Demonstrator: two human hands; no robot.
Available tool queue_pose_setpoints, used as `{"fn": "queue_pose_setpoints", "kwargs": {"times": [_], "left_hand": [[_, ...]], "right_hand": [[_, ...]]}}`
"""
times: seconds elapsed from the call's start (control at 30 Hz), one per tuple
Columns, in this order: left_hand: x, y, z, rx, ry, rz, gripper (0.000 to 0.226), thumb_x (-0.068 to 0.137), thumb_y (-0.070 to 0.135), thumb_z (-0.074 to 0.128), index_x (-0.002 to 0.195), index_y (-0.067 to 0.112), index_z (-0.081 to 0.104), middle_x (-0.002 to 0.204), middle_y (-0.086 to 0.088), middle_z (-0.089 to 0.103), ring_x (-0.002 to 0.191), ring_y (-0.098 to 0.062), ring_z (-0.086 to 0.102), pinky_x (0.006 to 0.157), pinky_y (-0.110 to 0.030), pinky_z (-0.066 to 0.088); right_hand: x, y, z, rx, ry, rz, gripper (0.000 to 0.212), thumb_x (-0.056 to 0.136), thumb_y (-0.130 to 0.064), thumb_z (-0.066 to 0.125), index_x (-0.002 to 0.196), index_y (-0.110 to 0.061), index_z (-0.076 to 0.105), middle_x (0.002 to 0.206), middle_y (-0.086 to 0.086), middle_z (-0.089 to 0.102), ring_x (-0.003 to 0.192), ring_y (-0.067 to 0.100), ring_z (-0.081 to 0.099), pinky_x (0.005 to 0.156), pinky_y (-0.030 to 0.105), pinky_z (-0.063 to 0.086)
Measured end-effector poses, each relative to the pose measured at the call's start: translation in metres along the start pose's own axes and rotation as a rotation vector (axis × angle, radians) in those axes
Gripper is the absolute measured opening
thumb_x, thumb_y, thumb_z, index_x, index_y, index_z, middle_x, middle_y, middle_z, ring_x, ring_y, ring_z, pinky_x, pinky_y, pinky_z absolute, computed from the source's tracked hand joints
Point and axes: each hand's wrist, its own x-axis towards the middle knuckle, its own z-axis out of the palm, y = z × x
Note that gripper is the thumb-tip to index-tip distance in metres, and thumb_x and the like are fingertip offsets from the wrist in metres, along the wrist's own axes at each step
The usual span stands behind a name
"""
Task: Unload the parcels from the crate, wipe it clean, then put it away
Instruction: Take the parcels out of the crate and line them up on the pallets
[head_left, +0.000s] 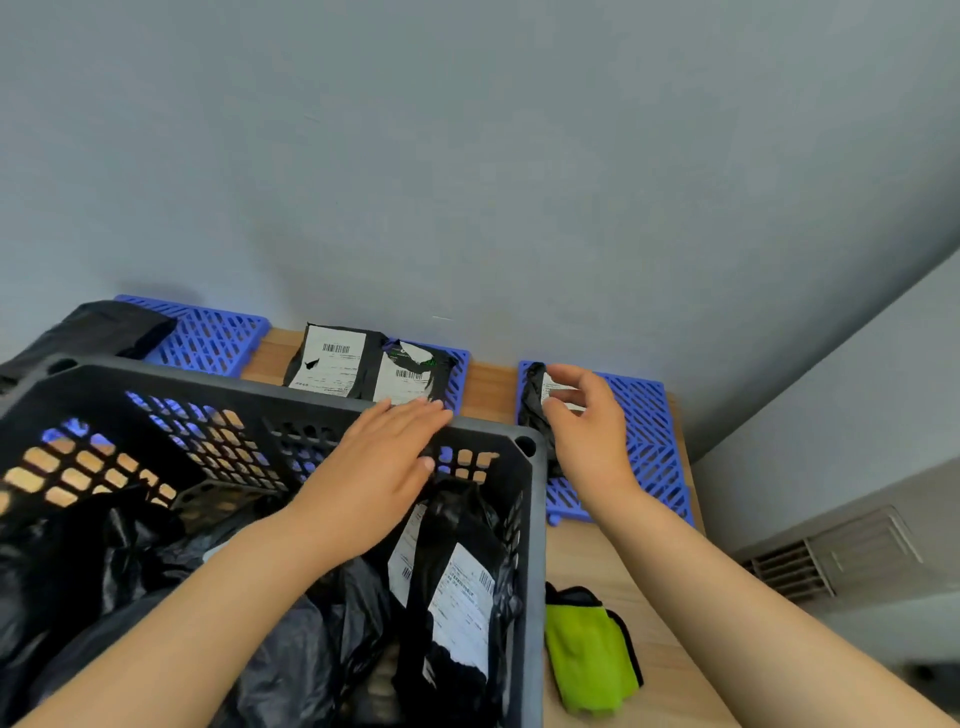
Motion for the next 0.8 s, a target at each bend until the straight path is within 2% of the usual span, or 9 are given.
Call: {"fn": "queue_pose_setpoints", "kwargs": {"times": [0.1,0.17,0.27,0.33,0.4,0.47,0.57,0.7,0.8], "left_hand": [[-0.025,-0.010,-0.008,-0.040,0.002,-0.057,0.051,0.100,0.023,0.038,0.148,0.028,0.023,0.154,0.014,0.020,0.137,0.008,0.003,0.115,-0.019,-0.003],[-0.041,-0.016,-0.012,-0.057,-0.009,-0.110,0.050,0.100,0.025,0.038,0.148,0.029,0.023,0.154,0.013,0.022,0.141,0.002,0.008,0.115,-0.021,0.003],[-0.062,-0.024,-0.014,-0.056,-0.048,-0.150,0.049,0.100,0.027,0.037,0.148,0.029,0.024,0.154,0.011,0.024,0.143,-0.005,0.013,0.115,-0.024,0.010],[-0.072,-0.029,-0.014,-0.055,-0.080,-0.157,0.048,0.101,0.027,0.036,0.148,0.028,0.025,0.153,0.010,0.026,0.143,-0.006,0.014,0.115,-0.024,0.010],[-0.079,-0.034,-0.014,-0.074,-0.084,-0.163,0.046,0.101,0.026,0.036,0.146,0.029,0.028,0.152,0.010,0.028,0.143,-0.005,0.015,0.114,-0.023,0.011],[-0.083,-0.040,-0.013,-0.121,-0.085,-0.180,0.044,0.101,0.024,0.036,0.145,0.029,0.032,0.151,0.010,0.031,0.142,-0.005,0.017,0.114,-0.024,0.014],[-0.085,-0.051,-0.014,-0.221,-0.080,-0.226,0.041,0.101,0.021,0.037,0.141,0.027,0.040,0.144,0.009,0.040,0.136,-0.007,0.029,0.109,-0.024,0.024],[-0.082,-0.060,-0.016,-0.213,-0.057,-0.241,0.041,0.100,0.022,0.039,0.141,0.024,0.040,0.141,0.006,0.045,0.134,-0.010,0.033,0.107,-0.027,0.029],[-0.080,-0.058,-0.013,-0.166,-0.122,-0.211,0.044,0.099,0.024,0.040,0.143,0.023,0.037,0.141,0.002,0.046,0.134,-0.014,0.033,0.108,-0.032,0.033]], "right_hand": [[-0.018,-0.025,0.009,-0.017,-0.034,-0.086,0.033,0.087,0.000,0.052,0.105,-0.026,0.061,0.107,-0.008,0.055,0.094,0.000,0.055,0.079,0.025,0.051],[-0.031,-0.035,0.017,-0.101,-0.078,-0.212,0.032,0.086,0.000,0.054,0.105,-0.024,0.063,0.103,-0.015,0.053,0.098,0.006,0.055,0.082,0.022,0.048],[-0.048,-0.042,0.028,-0.331,-0.187,-0.433,0.026,0.087,-0.005,0.055,0.105,-0.020,0.065,0.105,-0.011,0.056,0.103,0.004,0.050,0.084,0.009,0.039],[-0.057,-0.045,0.037,-0.494,-0.332,-0.507,0.023,0.088,-0.013,0.055,0.107,-0.021,0.065,0.105,-0.008,0.059,0.101,0.007,0.051,0.084,0.018,0.043],[-0.066,-0.046,0.047,-0.730,-0.570,-0.451,0.027,0.091,-0.025,0.053,0.117,-0.025,0.060,0.113,-0.005,0.058,0.104,0.013,0.054,0.086,0.032,0.047],[-0.074,-0.042,0.055,-1.074,-0.764,-0.407,0.037,0.092,-0.035,0.050,0.127,-0.024,0.052,0.121,0.001,0.053,0.110,0.022,0.052,0.085,0.037,0.048],[-0.086,-0.034,0.062,-1.413,-0.838,-0.377,0.047,0.091,-0.038,0.052,0.132,-0.016,0.044,0.121,0.009,0.050,0.108,0.031,0.052,0.077,0.039,0.045],[-0.098,-0.032,0.069,-1.341,-0.837,-0.244,0.058,0.090,-0.028,0.059,0.138,-0.012,0.032,0.117,0.013,0.052,0.098,0.033,0.057,0.070,0.040,0.048],[-0.105,-0.034,0.074,-1.233,-0.872,-0.101,0.069,0.086,-0.026,0.063,0.141,-0.010,0.024,0.106,0.012,0.057,0.091,0.031,0.059,0.065,0.039,0.048]]}}
